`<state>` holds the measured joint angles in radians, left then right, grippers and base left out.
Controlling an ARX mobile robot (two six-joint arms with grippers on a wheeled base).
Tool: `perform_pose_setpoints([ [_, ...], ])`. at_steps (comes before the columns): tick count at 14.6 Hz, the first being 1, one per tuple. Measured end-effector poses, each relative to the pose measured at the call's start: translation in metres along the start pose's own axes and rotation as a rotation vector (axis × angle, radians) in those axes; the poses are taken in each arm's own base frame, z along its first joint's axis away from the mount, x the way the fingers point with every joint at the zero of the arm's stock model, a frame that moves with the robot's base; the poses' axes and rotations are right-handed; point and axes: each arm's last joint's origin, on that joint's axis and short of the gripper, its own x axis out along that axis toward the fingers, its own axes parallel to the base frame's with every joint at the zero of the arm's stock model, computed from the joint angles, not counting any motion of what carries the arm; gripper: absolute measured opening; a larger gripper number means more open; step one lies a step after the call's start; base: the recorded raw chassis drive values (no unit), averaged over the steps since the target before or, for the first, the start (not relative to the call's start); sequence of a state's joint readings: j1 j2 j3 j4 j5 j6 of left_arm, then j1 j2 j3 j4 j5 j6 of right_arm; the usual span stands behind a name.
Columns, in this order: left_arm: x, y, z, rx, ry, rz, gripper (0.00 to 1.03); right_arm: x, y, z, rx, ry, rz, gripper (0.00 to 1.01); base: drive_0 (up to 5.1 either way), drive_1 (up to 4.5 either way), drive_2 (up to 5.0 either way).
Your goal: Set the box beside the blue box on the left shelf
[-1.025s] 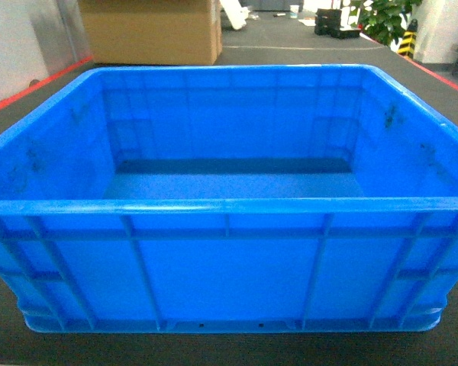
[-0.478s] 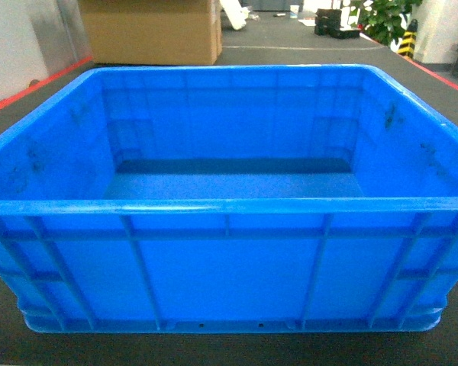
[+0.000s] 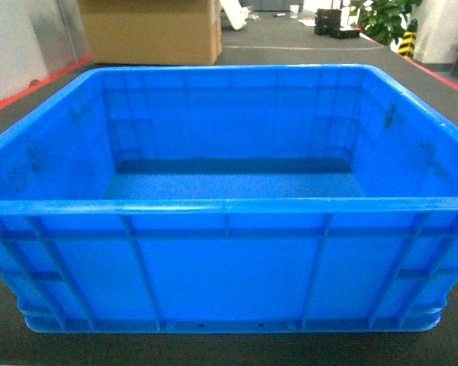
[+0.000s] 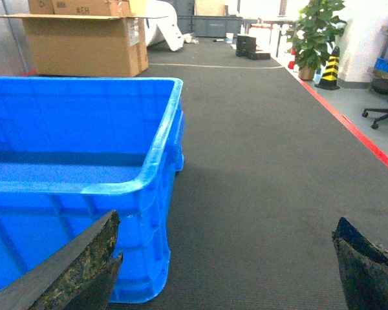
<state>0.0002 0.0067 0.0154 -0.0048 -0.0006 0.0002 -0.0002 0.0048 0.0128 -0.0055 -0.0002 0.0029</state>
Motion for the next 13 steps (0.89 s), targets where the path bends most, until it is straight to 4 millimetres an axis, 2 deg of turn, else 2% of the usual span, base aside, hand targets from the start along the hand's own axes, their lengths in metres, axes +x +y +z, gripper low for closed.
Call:
perform_pose_setpoints([
  [13, 0.0000, 0.0000, 0.0000, 0.000, 0.000, 0.000, 0.98, 0.0000, 0.0000, 0.0000, 0.000, 0.000, 0.000, 0.98, 0.0, 0.00, 0.0],
])
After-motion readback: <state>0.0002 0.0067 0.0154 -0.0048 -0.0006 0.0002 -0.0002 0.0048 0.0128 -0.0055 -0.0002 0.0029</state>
